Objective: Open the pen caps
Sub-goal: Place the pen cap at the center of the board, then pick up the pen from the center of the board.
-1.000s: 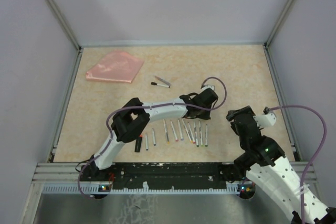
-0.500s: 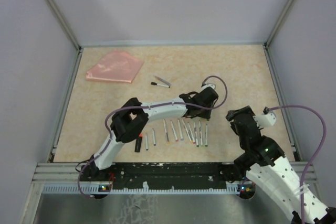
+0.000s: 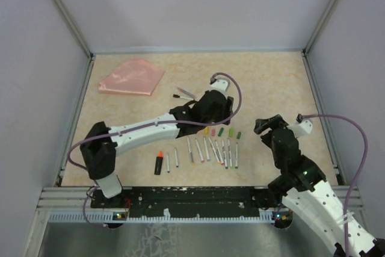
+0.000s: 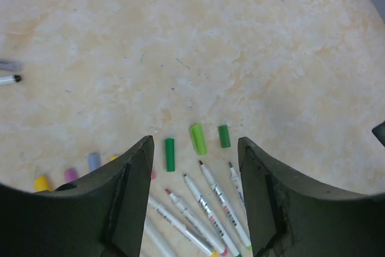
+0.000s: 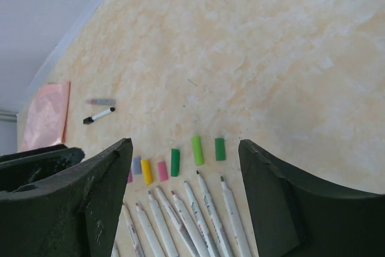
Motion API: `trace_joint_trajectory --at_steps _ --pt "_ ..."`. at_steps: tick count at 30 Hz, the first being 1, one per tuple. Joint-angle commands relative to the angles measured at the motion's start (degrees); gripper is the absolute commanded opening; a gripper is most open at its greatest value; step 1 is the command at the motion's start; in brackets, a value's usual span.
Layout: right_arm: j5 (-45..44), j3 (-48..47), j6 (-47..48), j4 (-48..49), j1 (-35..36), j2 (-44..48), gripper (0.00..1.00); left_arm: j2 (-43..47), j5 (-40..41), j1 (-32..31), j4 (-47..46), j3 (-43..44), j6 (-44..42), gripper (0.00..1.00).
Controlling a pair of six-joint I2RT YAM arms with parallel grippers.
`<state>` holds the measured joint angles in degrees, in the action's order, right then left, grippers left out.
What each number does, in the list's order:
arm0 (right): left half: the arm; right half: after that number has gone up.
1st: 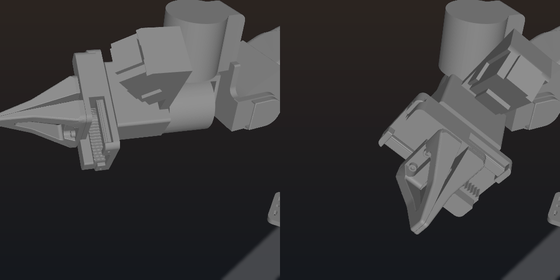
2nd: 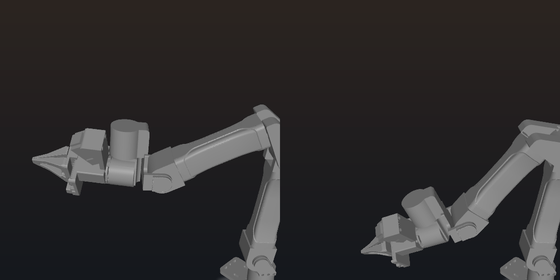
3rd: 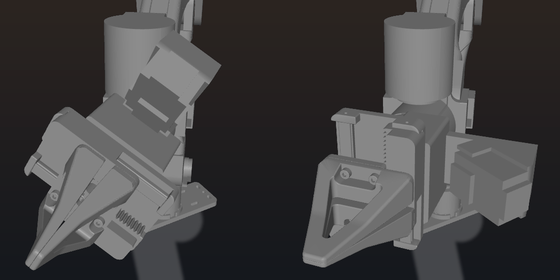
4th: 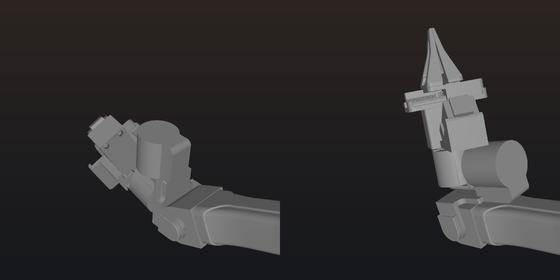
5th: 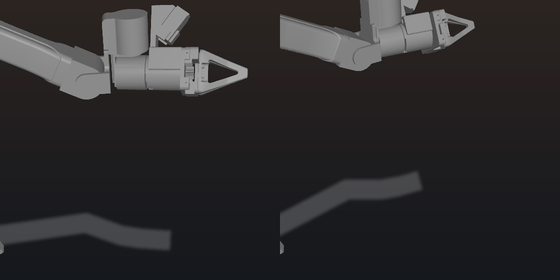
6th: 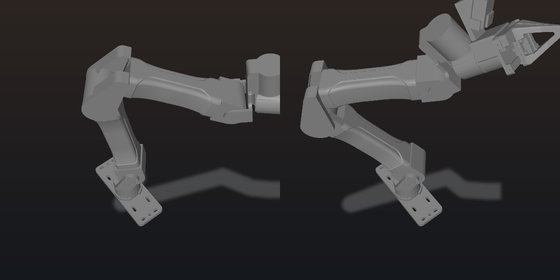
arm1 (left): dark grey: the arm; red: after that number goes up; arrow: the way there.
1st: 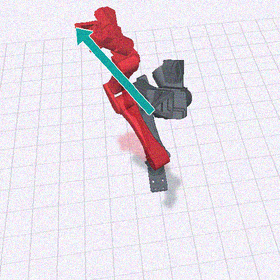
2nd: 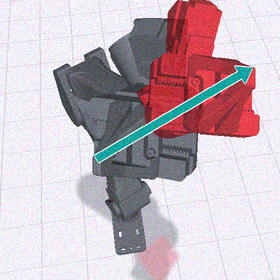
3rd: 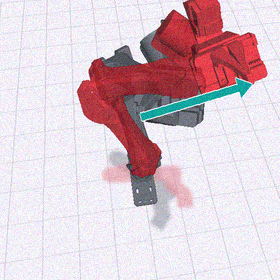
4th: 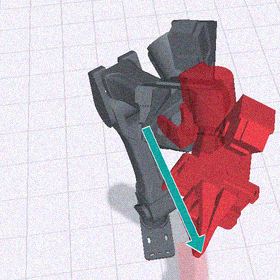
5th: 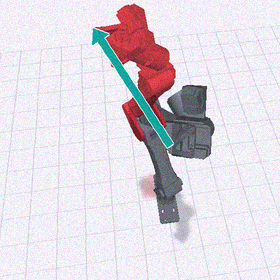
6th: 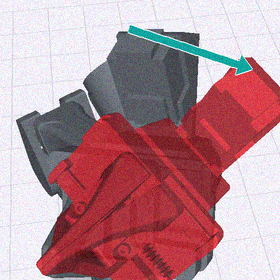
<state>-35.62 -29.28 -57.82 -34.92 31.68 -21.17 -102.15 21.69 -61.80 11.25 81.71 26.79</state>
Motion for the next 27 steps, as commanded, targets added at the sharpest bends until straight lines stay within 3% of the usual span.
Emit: trace_joint_trajectory --at_steps 1,4,6,15,24,27 --pt "4.90 1.36 8.99 12.66 -0.66 -3.02 0.72 8.60 3.62 1.27 -4.31 -7.70 -9.04 0.69" --pt "9.68 1.56 12.58 18.25 -0.65 -7.65 0.73 15.62 3.66 2.50 -6.82 -15.71 -11.54 0.85" --pt "12.58 0.83 14.96 22.54 -0.65 -12.34 0.73 20.02 1.34 4.89 -7.87 -20.16 -11.17 0.89" --pt "28.14 -10.56 28.17 35.20 -0.65 -38.82 0.74 34.99 -10.86 19.72 -4.78 -32.62 -4.93 0.95" --pt "45.54 -42.50 40.26 23.67 -0.66 -74.57 0.74 42.50 -14.10 28.42 0.09 -36.68 -4.69 0.97" --pt "47.69 -54.98 43.82 18.44 -0.66 -85.61 0.67 44.08 -13.89 30.59 1.43 -36.84 -5.51 0.97"
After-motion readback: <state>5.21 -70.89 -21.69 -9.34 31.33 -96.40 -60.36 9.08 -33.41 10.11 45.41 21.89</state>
